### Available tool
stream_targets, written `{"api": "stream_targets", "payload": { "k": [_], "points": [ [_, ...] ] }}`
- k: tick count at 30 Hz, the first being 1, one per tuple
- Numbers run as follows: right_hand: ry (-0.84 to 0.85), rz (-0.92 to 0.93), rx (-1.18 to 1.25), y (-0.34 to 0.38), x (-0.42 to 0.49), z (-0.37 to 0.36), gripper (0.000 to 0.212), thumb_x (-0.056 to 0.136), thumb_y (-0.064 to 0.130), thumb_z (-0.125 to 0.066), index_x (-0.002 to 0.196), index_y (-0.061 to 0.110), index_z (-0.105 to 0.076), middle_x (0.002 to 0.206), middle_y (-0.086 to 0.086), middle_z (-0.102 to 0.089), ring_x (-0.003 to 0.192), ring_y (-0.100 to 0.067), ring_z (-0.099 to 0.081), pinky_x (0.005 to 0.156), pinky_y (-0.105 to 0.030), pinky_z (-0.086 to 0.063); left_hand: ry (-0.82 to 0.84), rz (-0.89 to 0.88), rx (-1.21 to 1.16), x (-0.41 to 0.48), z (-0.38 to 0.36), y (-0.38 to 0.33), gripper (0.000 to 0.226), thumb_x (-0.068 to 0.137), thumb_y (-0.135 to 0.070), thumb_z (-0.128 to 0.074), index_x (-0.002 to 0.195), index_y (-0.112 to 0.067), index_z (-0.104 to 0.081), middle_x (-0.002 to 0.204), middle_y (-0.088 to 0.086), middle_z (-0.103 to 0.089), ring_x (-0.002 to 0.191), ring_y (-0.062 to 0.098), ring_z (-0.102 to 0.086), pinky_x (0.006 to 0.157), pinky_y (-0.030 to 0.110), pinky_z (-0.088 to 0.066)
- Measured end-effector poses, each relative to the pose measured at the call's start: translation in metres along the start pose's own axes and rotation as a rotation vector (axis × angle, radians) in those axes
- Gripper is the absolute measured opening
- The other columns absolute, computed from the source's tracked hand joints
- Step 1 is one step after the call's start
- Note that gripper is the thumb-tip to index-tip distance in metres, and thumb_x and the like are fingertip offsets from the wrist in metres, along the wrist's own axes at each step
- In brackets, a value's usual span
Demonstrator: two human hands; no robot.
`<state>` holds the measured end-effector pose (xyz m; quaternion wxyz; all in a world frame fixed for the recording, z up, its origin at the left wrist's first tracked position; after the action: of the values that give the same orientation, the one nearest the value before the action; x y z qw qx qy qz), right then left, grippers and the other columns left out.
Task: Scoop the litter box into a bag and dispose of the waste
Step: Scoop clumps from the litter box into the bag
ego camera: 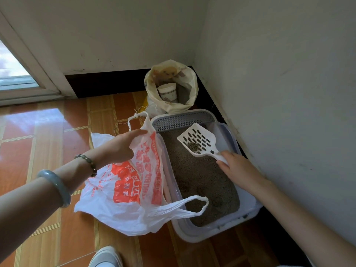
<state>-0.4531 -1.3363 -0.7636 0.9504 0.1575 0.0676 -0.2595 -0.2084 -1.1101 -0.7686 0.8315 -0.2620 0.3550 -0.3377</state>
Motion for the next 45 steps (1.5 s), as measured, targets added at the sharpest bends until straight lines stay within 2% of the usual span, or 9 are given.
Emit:
{"api": "stream_targets", "payload": {
  "k": [14, 17, 22, 26, 29, 32, 36, 39, 45],
  "points": [
    [-0.013, 0.055, -0.045, 0.023, 0.004, 0.032, 0.021, 0.095, 0.032, -0.045, 0.103, 0.015, -0.055, 0.08, -0.001, -0.056, 0.071, -0.02, -0.054, 0.057, -0.033, -0.039, 0.018, 0.002, -0.054, -0.006, 0.004, -0.003, 0.082, 0.079, 0.021, -0.046, 0.142, -0.03, -0.034, 0.134, 0.008, -0.048, 0.101, 0.022, -0.056, 0.061, 0.036, -0.06],
    [-0.008, 0.13, -0.072, 0.049, 0.004, 0.05, 0.019, 0.093, 0.035, -0.046, 0.093, 0.018, -0.054, 0.076, 0.001, -0.054, 0.069, -0.019, -0.054, 0.055, -0.031, -0.038, 0.038, 0.002, -0.078, -0.008, 0.008, -0.002, 0.083, 0.079, 0.022, -0.044, 0.142, -0.031, -0.034, 0.133, 0.007, -0.048, 0.105, 0.027, -0.059, 0.067, 0.047, -0.059],
    [0.016, 0.257, -0.194, 0.098, 0.001, 0.069, 0.024, 0.093, 0.039, -0.044, 0.104, 0.02, -0.054, 0.091, 0.001, -0.056, 0.079, -0.017, -0.052, 0.06, -0.031, -0.038, 0.039, -0.008, -0.155, -0.011, 0.014, 0.001, 0.085, 0.076, 0.023, -0.041, 0.141, -0.033, -0.037, 0.134, 0.005, -0.048, 0.101, 0.029, -0.062, 0.068, 0.056, -0.055],
    [-0.058, 0.388, -0.432, 0.131, 0.002, 0.068, 0.022, 0.092, 0.033, -0.047, 0.106, 0.018, -0.052, 0.1, -0.001, -0.056, 0.094, -0.021, -0.054, 0.059, -0.03, -0.034, -0.015, -0.012, -0.152, -0.011, 0.019, 0.002, 0.086, 0.072, 0.023, -0.038, 0.14, -0.029, -0.037, 0.127, 0.007, -0.051, 0.085, 0.027, -0.062, 0.057, 0.038, -0.052],
    [-0.145, 0.484, -0.589, 0.149, 0.003, 0.062, 0.02, 0.067, 0.021, -0.077, 0.081, 0.016, -0.063, 0.074, -0.004, -0.061, 0.068, -0.022, -0.059, 0.049, -0.027, -0.031, -0.031, -0.024, -0.176, -0.015, 0.023, 0.005, 0.084, 0.073, 0.023, -0.04, 0.141, -0.028, -0.037, 0.133, 0.007, -0.046, 0.088, 0.028, -0.06, 0.06, 0.038, -0.053],
    [-0.151, 0.493, -0.604, 0.161, 0.004, 0.054, 0.026, 0.044, 0.006, -0.083, 0.06, 0.012, -0.063, 0.055, -0.007, -0.057, 0.05, -0.023, -0.055, 0.042, -0.025, -0.031, -0.044, -0.016, -0.195, -0.018, 0.025, 0.007, 0.083, 0.075, 0.023, -0.042, 0.139, -0.029, -0.039, 0.134, 0.004, -0.044, 0.093, 0.019, -0.059, 0.07, 0.049, -0.056],
    [-0.193, 0.549, -0.637, 0.174, 0.004, 0.045, 0.006, 0.053, 0.001, -0.063, 0.054, 0.007, -0.062, 0.052, -0.01, -0.056, 0.049, -0.026, -0.054, 0.043, -0.028, -0.038, -0.047, -0.005, -0.215, -0.02, 0.026, 0.008, 0.084, 0.074, 0.023, -0.04, 0.138, -0.031, -0.039, 0.127, 0.003, -0.047, 0.089, 0.022, -0.06, 0.067, 0.047, -0.054],
    [-0.225, 0.572, -0.617, 0.176, 0.005, 0.043, 0.01, 0.058, 0.001, -0.052, 0.054, 0.006, -0.061, 0.051, -0.011, -0.055, 0.05, -0.028, -0.054, 0.044, -0.029, -0.038, -0.054, 0.004, -0.189, -0.021, 0.027, 0.009, 0.084, 0.073, 0.023, -0.038, 0.138, -0.031, -0.039, 0.123, 0.003, -0.047, 0.082, 0.025, -0.06, 0.056, 0.036, -0.047],
    [-0.194, 0.487, -0.554, 0.165, 0.012, 0.05, 0.02, 0.05, 0.008, -0.08, 0.057, 0.01, -0.061, 0.055, -0.007, -0.056, 0.051, -0.025, -0.055, 0.041, -0.026, -0.033, -0.062, 0.02, -0.182, -0.022, 0.026, 0.012, 0.083, 0.074, 0.023, -0.038, 0.139, -0.03, -0.039, 0.128, 0.005, -0.047, 0.083, 0.027, -0.06, 0.052, 0.032, -0.045]
  ]
}}
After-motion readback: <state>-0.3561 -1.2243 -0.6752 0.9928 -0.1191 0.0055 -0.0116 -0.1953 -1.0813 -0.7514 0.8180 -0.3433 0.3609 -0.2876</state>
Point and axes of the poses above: each hand's wrist, its own x-axis towards the middle knuckle, its own z-axis out of the back of the hand, y = z × x, the point moved 2 cm from there along x, towards the middle knuckle
